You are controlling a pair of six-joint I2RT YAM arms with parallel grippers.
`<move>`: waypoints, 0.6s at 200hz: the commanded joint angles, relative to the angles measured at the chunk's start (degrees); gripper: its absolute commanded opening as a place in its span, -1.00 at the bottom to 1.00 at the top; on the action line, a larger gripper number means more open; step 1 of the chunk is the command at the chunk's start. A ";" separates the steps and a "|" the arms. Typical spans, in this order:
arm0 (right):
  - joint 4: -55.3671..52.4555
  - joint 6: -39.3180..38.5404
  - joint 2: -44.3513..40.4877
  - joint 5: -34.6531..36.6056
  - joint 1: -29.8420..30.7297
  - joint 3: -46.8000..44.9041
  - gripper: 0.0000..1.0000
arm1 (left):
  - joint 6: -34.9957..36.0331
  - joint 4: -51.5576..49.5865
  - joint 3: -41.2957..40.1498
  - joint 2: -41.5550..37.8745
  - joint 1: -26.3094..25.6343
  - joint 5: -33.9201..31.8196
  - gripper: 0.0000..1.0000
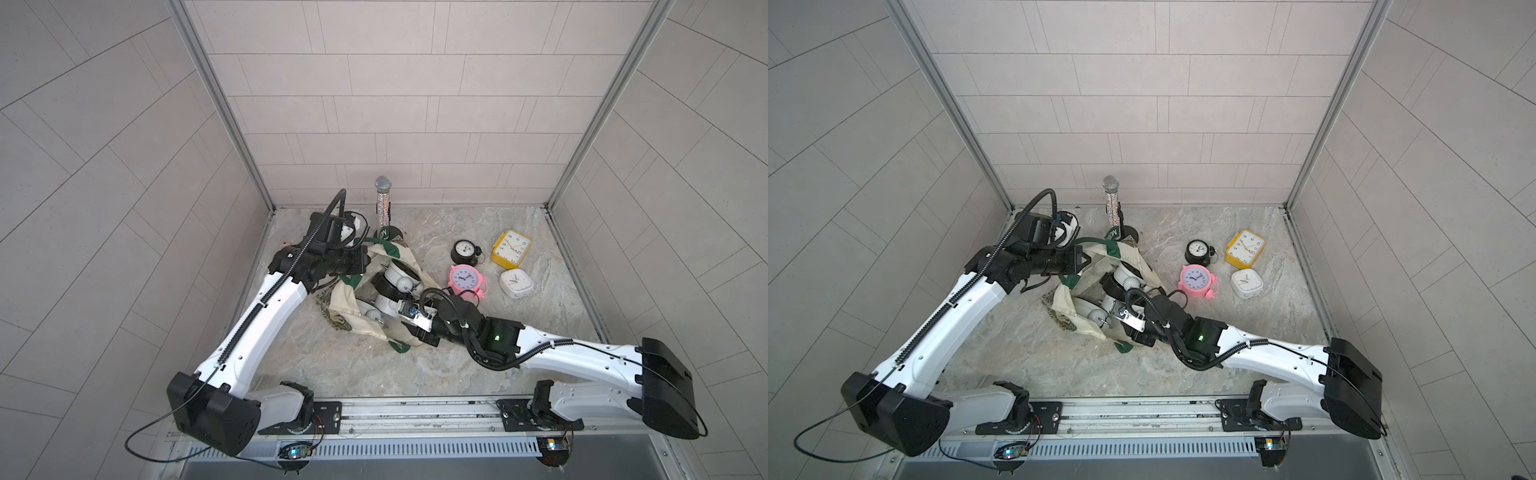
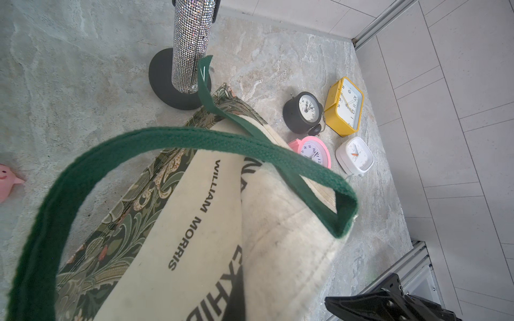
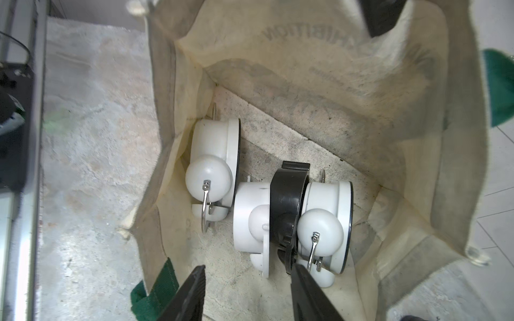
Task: Take the alarm clock out of the canvas bag
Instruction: Pick up the alarm from the canvas bag.
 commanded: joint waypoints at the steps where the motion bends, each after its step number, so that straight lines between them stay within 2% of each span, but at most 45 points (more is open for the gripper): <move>1: 4.61 -5.10 2.39 5.19 0.37 -0.59 0.04 | 0.86 0.23 2.25 -2.56 0.63 0.27 -1.00; 55: 14.74 -8.30 8.45 11.56 0.40 -3.05 0.05 | 0.60 0.65 1.99 -2.67 0.81 0.61 -1.00; 93: 18.10 -11.91 14.01 18.15 0.31 -3.18 -0.08 | 0.17 1.27 1.62 -2.73 0.86 0.78 -1.00; 120: 18.46 -12.18 15.28 17.38 0.20 -2.95 -0.13 | -0.18 1.79 1.12 -2.76 0.97 1.22 -1.00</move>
